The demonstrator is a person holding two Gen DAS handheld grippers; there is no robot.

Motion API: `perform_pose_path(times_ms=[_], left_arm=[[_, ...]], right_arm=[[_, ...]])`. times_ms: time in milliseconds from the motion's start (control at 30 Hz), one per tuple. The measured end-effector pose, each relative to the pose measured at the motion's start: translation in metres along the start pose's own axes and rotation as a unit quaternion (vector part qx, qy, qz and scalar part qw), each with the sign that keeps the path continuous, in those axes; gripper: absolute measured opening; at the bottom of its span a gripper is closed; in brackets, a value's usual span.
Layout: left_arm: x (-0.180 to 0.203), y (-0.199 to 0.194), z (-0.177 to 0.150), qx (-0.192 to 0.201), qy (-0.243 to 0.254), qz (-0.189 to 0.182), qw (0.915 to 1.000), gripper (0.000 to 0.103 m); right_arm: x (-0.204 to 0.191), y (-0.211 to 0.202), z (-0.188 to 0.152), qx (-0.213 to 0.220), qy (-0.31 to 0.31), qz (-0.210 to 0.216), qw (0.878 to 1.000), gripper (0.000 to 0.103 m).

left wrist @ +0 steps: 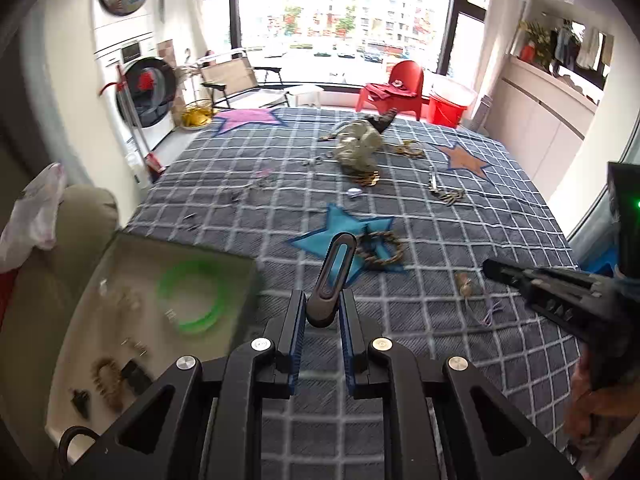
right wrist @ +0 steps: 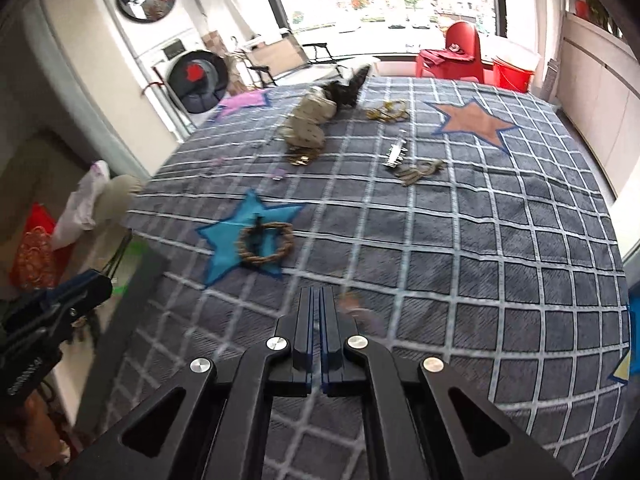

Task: Organize jewelry
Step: 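Carry the oval clip and lilac hair tie with both tools over the box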

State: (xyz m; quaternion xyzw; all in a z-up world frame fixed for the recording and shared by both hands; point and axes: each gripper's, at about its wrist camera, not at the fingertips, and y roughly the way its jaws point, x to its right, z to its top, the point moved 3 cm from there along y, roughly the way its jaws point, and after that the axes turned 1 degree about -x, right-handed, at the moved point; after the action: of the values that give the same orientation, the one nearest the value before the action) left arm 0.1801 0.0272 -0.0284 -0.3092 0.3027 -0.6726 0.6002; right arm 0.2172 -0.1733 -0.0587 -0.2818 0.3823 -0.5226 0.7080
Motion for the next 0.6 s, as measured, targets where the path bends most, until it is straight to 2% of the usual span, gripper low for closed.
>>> perform_pose_path(times_ms=[100, 200, 300, 333, 367, 400, 433, 467, 600], left_arm=[[-0.020, -0.014, -0.012, 0.005, -0.012, 0.008, 0.9999, 0.018], [-0.043, -0.028, -0.025, 0.009, -0.025, 0.018, 0.9995, 0.018], [-0.060, -0.037, -0.035, 0.010, -0.035, 0.028, 0.9989, 0.018], [-0.067, -0.039, -0.040, 0.010, -0.039, 0.031, 0.9987, 0.018], [-0.070, -0.041, -0.042, 0.010, -0.041, 0.033, 0.9986, 0.018], [-0.075, -0.042, -0.046, 0.010, -0.045, 0.035, 0.9983, 0.018], [-0.078, -0.043, -0.048, 0.009, -0.048, 0.036, 0.9981, 0.018], [-0.083, -0.044, -0.050, 0.009, -0.052, 0.038, 0.9979, 0.018], [-0.092, -0.045, -0.055, 0.008, -0.064, 0.041, 0.9971, 0.018]], right_arm=[[-0.016, -0.012, -0.002, 0.007, -0.016, 0.003, 1.000, 0.003], [-0.025, -0.014, -0.005, 0.013, -0.037, -0.017, 0.999, 0.003], [-0.010, 0.009, -0.009, -0.017, -0.022, -0.043, 0.999, 0.005], [-0.002, 0.016, -0.011, -0.026, -0.012, -0.058, 0.998, 0.015], [0.005, 0.022, -0.013, -0.031, -0.006, -0.074, 0.997, 0.040], [0.008, 0.025, -0.014, -0.031, -0.007, -0.084, 0.996, 0.055], [0.011, 0.028, -0.016, -0.025, -0.012, -0.097, 0.995, 0.077], [0.011, 0.032, -0.019, -0.022, -0.027, -0.111, 0.993, 0.080], [0.009, 0.049, -0.027, -0.043, -0.043, -0.113, 0.992, 0.080]])
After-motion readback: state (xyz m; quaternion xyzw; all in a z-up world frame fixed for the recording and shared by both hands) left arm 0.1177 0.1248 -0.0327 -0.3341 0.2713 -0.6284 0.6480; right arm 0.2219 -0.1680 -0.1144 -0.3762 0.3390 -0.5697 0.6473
